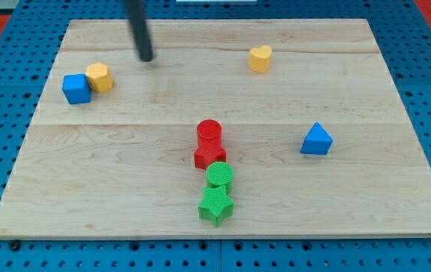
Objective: Place blue cube and yellow blocks towards the left side of the board
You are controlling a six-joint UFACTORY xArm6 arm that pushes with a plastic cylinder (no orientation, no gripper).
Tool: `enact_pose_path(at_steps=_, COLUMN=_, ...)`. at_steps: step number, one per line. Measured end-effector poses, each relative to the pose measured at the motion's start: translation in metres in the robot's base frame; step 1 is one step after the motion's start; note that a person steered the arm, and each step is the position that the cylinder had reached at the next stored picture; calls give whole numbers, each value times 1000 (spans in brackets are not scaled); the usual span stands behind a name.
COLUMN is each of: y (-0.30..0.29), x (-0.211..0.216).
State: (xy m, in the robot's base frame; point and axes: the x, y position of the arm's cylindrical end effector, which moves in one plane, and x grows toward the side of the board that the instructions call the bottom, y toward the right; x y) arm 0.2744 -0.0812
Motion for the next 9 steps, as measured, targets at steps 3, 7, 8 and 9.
enact_pose_path(at_steps=3, y=166, x=54)
enact_pose_path(at_steps=7, y=130, x=117)
enact_pose_path(at_steps=8, y=50, x=106)
enact_pose_path(at_steps=9, y=96, x=95)
